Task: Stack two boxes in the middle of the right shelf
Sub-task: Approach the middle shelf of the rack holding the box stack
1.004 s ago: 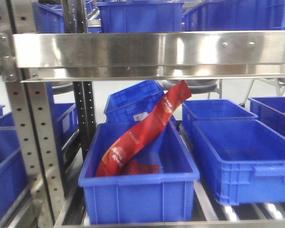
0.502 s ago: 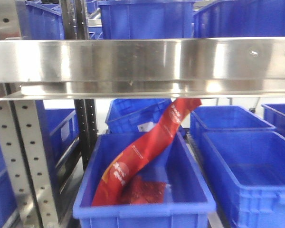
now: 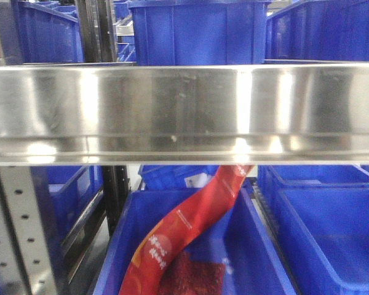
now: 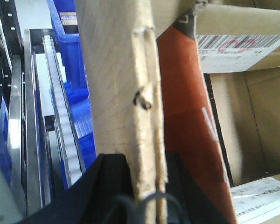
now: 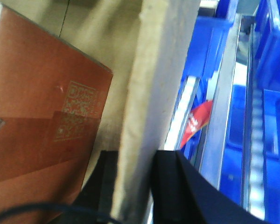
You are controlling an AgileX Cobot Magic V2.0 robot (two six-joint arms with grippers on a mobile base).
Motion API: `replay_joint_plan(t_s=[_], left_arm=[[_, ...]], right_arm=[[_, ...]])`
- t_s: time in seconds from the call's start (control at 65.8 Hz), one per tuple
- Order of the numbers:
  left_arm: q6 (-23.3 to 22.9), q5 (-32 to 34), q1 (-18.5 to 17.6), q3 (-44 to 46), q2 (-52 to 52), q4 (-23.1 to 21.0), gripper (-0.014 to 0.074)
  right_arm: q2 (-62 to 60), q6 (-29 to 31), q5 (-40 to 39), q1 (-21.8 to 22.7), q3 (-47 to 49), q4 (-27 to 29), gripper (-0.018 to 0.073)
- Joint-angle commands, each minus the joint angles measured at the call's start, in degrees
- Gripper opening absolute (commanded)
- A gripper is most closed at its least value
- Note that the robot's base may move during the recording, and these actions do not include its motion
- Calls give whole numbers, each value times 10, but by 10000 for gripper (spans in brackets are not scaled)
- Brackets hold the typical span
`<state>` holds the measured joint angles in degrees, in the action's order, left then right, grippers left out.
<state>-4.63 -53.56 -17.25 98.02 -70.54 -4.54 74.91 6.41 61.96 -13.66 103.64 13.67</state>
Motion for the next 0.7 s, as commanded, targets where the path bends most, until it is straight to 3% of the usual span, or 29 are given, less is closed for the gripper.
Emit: replay_joint_plan(t_s=[0.0, 0.684], left_arm=[[-1, 37, 2, 6, 9, 3, -111], [-1, 37, 2, 6, 9, 3, -111]], right_arm=[[-8, 12, -24, 3, 8, -19, -153], [-8, 12, -24, 3, 8, -19, -153]])
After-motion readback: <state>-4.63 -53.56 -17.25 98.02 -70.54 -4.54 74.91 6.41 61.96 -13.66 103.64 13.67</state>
